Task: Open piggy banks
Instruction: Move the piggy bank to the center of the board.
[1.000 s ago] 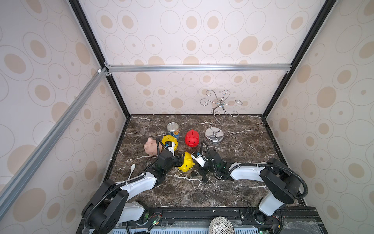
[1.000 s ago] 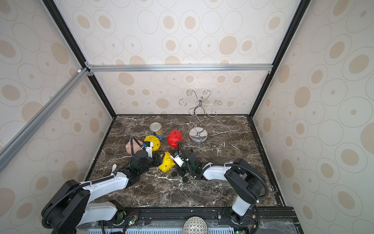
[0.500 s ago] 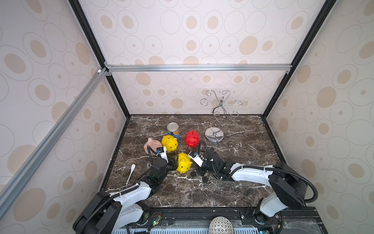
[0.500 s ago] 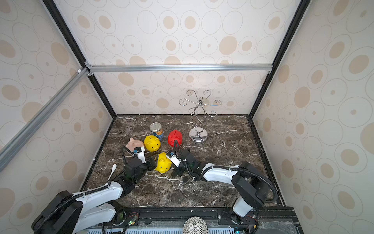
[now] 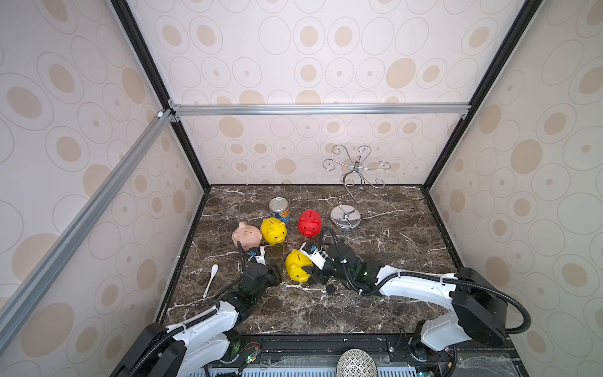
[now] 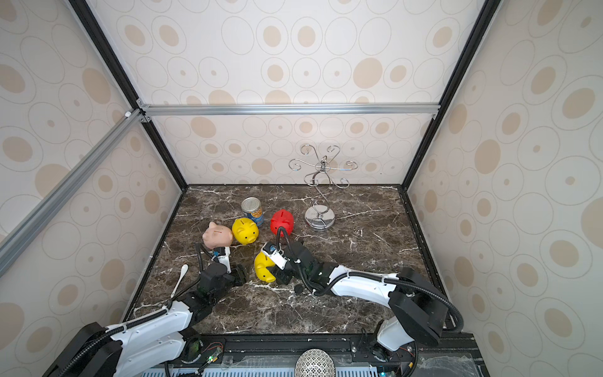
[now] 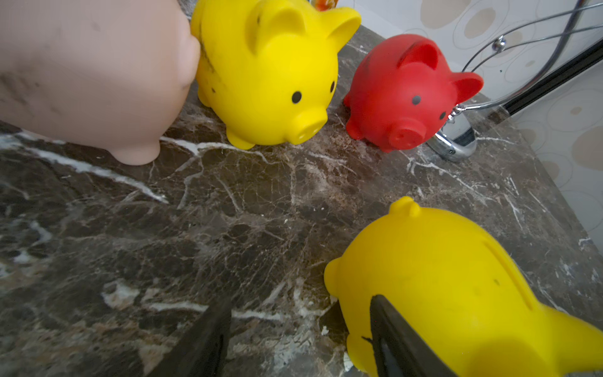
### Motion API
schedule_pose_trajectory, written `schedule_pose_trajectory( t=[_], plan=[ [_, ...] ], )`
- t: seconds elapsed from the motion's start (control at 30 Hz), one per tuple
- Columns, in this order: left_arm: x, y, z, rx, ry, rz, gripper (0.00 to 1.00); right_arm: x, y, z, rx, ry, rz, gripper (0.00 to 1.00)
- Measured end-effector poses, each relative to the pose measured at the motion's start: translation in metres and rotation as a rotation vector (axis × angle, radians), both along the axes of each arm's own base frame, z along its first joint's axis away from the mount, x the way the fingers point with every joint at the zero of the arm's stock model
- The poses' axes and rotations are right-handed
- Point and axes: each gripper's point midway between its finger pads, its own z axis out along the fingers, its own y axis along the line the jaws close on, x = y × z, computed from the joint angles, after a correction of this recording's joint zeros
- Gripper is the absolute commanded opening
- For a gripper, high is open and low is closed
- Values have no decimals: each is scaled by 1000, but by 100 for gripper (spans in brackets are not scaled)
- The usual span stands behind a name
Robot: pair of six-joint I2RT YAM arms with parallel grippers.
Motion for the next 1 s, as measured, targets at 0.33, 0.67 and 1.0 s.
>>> schedule_pose_trajectory(
  t=[0.33, 0.67, 1.0],
  plan=[
    [4, -28, -22, 12, 120, -96, 66, 25, -40, -4, -62, 5, -256, 77],
    [33, -93, -5, -29, 91, -217, 66, 42, -81, -21, -126, 51, -424, 90],
    [33, -109, 37, -76, 0, -247, 77, 41, -109, 2, -66, 143, -634, 92]
  ],
)
